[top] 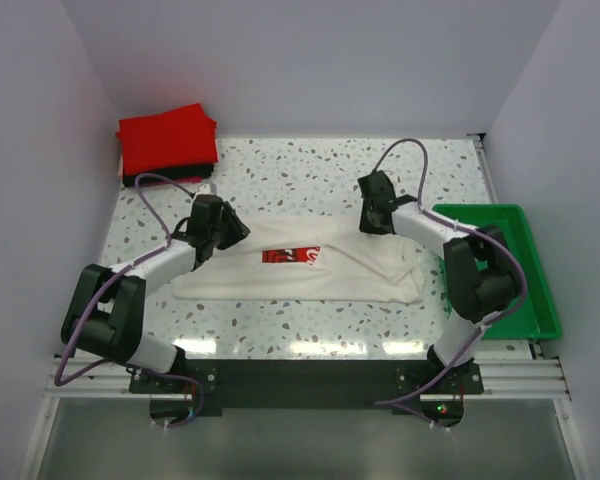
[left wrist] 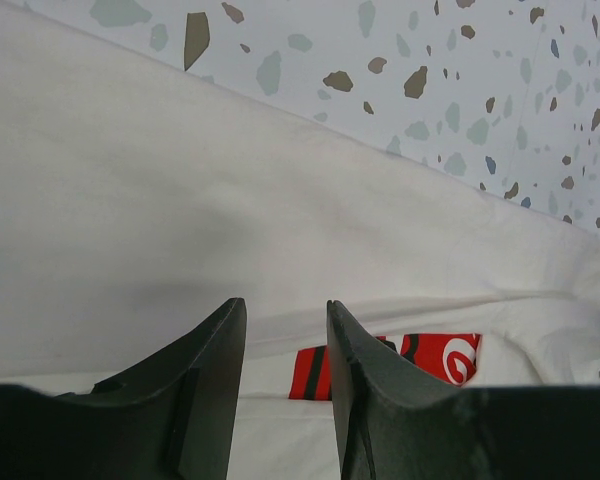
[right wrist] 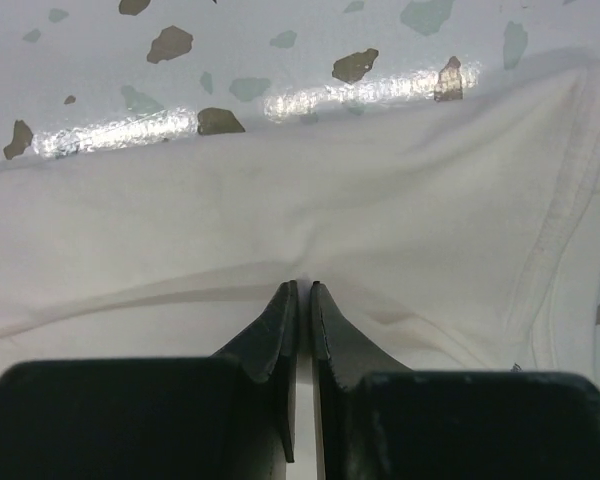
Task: Fold and stack the t-shirts
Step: Fold the tshirt
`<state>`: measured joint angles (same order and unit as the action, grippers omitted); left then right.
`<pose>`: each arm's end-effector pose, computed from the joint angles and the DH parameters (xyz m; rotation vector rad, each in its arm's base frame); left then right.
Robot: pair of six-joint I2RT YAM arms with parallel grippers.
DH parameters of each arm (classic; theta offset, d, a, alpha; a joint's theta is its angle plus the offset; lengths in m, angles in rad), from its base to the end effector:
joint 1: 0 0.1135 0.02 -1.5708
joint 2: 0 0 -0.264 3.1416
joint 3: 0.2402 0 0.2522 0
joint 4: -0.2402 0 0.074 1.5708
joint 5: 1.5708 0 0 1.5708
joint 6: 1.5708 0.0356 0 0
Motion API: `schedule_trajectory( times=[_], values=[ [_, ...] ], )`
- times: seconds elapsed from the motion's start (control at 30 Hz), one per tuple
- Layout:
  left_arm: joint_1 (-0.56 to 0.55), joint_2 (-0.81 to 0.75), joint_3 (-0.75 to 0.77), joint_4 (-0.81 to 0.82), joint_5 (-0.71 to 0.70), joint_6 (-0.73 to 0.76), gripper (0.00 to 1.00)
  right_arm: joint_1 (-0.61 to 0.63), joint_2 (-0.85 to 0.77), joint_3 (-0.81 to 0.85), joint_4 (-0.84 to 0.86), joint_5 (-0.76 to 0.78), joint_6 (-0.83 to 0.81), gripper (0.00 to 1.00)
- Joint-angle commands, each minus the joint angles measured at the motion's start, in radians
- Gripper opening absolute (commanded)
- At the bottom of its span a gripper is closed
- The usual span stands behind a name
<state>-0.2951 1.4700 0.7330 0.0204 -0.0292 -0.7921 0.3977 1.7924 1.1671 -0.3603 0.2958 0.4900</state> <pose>0.2852 -0.0856 0.1840 -0.5917 2.2687 -0.5226 0.3465 0.1343 0.1862 0.2266 2.4835 -0.0129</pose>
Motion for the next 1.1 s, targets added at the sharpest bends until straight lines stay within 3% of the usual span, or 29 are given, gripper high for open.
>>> schedule_trajectory(
  times=[0.0, 0.7, 1.07],
  values=[
    [-0.004, -0.002, 0.006, 0.03, -0.003, 0.014, 0.43, -0.005, -0.111, -0.03, -0.003, -0.017, 0.019, 0.03],
    [-0.004, 0.012, -0.007, 0.05, -0.011, 0.001, 0.43, 0.058, -0.438, -0.276, 0.012, -0.233, 0.081, 0.0],
    [-0.004, 0.01, -0.001, 0.058, -0.005, -0.004, 0.43, 0.196, -0.419, -0.371, 0.098, -0.201, 0.186, 0.0]
  ],
)
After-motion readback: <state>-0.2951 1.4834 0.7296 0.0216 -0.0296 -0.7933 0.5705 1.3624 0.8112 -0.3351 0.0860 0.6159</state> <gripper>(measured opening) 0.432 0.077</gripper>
